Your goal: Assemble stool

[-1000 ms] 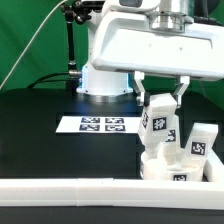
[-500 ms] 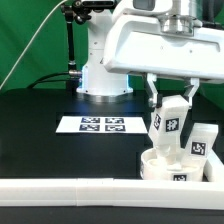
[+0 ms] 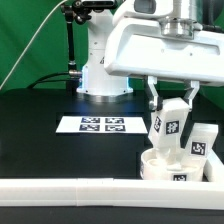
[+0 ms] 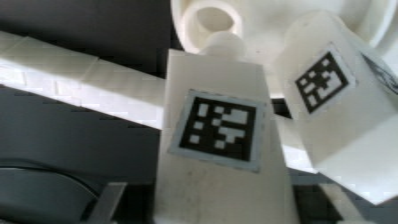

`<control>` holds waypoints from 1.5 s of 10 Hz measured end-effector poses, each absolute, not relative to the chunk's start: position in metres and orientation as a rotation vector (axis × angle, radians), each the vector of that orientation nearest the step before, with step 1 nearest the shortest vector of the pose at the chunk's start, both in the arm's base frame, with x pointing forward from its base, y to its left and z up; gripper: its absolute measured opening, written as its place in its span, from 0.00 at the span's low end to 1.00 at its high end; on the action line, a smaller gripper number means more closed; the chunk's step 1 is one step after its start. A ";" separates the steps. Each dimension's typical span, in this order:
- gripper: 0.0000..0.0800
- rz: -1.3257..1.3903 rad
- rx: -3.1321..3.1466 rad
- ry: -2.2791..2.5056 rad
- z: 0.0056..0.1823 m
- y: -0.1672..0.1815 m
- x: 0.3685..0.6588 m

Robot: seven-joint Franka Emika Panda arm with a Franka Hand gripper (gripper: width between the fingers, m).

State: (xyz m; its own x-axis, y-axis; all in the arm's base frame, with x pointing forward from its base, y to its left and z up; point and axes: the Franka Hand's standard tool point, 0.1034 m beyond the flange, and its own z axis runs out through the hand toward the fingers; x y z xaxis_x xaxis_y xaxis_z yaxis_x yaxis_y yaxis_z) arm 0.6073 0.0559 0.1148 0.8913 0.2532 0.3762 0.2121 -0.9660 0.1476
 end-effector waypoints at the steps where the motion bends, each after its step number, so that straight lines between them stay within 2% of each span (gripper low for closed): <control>1: 0.41 0.603 2.948 0.379 0.112 0.053 0.608; 15: 0.41 0.615 2.925 0.437 0.096 0.053 0.602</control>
Offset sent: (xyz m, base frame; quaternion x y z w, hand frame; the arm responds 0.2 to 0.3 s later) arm 0.0000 0.0000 0.0000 0.0000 0.0000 0.0000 1.0000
